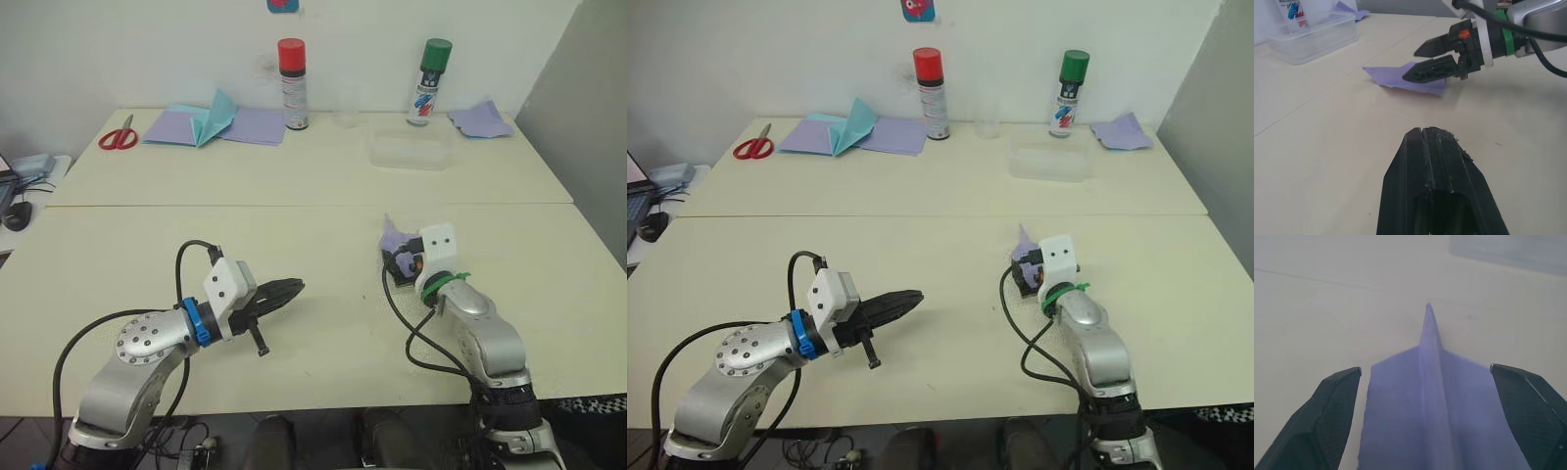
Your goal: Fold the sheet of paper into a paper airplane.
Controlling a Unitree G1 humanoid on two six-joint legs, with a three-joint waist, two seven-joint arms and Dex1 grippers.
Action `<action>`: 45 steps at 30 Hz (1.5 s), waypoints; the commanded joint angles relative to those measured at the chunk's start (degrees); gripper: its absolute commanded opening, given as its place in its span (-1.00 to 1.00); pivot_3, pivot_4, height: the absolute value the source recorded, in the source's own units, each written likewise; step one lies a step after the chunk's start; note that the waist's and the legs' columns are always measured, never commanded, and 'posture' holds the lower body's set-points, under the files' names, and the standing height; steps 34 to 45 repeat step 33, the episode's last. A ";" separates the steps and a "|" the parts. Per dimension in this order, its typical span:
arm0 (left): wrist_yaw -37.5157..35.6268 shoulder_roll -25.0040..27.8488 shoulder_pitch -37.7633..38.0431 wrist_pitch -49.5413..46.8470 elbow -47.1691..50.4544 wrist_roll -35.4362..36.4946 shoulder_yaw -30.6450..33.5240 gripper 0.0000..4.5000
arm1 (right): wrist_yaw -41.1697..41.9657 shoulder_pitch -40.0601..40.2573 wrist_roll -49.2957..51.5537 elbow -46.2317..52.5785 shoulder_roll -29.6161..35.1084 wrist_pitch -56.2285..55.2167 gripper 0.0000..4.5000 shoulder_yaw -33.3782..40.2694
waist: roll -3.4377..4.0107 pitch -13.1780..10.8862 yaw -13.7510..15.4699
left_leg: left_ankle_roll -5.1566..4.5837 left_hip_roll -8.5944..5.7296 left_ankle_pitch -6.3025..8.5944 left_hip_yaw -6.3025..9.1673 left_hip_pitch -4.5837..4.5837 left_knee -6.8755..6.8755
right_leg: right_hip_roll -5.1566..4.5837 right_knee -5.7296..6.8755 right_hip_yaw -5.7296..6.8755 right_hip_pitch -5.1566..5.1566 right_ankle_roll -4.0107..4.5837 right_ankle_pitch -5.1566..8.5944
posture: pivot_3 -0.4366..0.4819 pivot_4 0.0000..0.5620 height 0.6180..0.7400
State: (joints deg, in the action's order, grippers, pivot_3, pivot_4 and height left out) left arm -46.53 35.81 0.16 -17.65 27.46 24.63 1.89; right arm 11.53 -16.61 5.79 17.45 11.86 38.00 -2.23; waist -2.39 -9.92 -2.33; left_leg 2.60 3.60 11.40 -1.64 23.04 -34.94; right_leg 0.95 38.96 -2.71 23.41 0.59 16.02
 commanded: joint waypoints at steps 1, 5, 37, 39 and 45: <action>0.11 0.31 0.13 1.20 2.10 0.37 1.51 -1.00 | 3.80 -1.29 1.97 5.77 2.92 0.29 0.98 0.95 | 0.00 0.00 0.02 | 0.00 0.00 0.00 0.00 0.00 0.00 | 0.00 0.00 0.00 0.00 0.00 0.00 | -0.05 -0.47 1.00; -3.88 4.71 0.03 1.72 -0.92 1.34 5.48 -1.00 | 17.79 -1.43 9.51 10.24 13.89 1.83 0.98 4.23 | 0.02 -0.02 0.03 | 0.00 -0.01 0.00 0.01 0.00 0.00 | 0.00 0.00 0.01 0.00 0.00 0.00 | -0.05 -0.47 1.00; -13.03 21.92 -9.58 2.66 -26.35 -1.90 18.32 -1.00 | 63.16 -2.89 23.61 -17.44 52.91 -6.27 0.98 16.89 | 0.18 -0.29 0.40 | 0.02 0.03 0.04 -0.19 -0.01 0.06 | -0.09 -0.03 0.11 0.10 0.13 0.08 | -0.05 -0.47 1.00; -13.03 21.92 -9.58 2.66 -26.35 -1.90 18.32 -1.00 | 63.16 -2.89 23.61 -17.44 52.91 -6.27 0.98 16.89 | 0.18 -0.29 0.40 | 0.02 0.03 0.04 -0.19 -0.01 0.06 | -0.09 -0.03 0.11 0.10 0.13 0.08 | -0.05 -0.47 1.00; -13.03 21.92 -9.58 2.66 -26.35 -1.90 18.32 -1.00 | 63.16 -2.89 23.61 -17.44 52.91 -6.27 0.98 16.89 | 0.18 -0.29 0.40 | 0.02 0.03 0.04 -0.19 -0.01 0.06 | -0.09 -0.03 0.11 0.10 0.13 0.08 | -0.05 -0.47 1.00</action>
